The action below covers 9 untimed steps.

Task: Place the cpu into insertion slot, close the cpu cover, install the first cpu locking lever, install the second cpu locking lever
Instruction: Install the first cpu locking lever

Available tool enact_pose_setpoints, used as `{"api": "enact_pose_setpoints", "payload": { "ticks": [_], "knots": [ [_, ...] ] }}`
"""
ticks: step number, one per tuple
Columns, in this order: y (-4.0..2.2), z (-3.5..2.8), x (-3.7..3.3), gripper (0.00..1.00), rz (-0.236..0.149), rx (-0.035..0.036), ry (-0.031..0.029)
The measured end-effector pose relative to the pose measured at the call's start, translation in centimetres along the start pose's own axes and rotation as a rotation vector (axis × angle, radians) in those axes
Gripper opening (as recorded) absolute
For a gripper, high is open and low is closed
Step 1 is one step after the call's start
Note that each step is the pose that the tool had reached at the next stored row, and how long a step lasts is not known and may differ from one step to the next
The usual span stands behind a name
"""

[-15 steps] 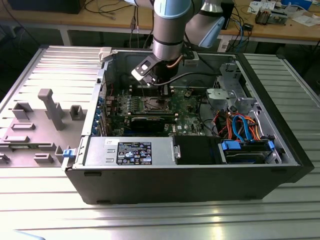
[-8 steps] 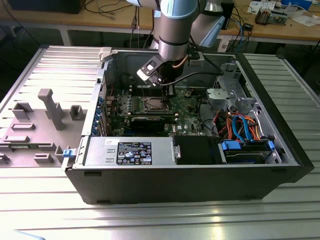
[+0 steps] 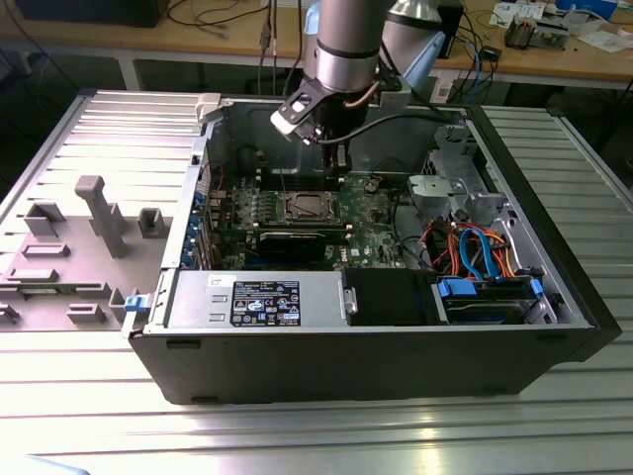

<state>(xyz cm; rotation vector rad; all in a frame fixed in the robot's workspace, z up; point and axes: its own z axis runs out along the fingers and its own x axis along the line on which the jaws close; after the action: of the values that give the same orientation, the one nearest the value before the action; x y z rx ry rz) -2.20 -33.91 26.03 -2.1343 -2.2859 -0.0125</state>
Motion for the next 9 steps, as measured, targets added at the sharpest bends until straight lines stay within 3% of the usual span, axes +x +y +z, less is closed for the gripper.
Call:
{"api": "enact_pose_setpoints", "payload": {
  "ticks": [6,9],
  "knots": [
    [-0.01,-2.75,0.05,0.11,0.0,0.0,0.0001],
    [-0.01,-2.88,0.05,0.11,0.0,-0.0001,0.0001]
  ]
}}
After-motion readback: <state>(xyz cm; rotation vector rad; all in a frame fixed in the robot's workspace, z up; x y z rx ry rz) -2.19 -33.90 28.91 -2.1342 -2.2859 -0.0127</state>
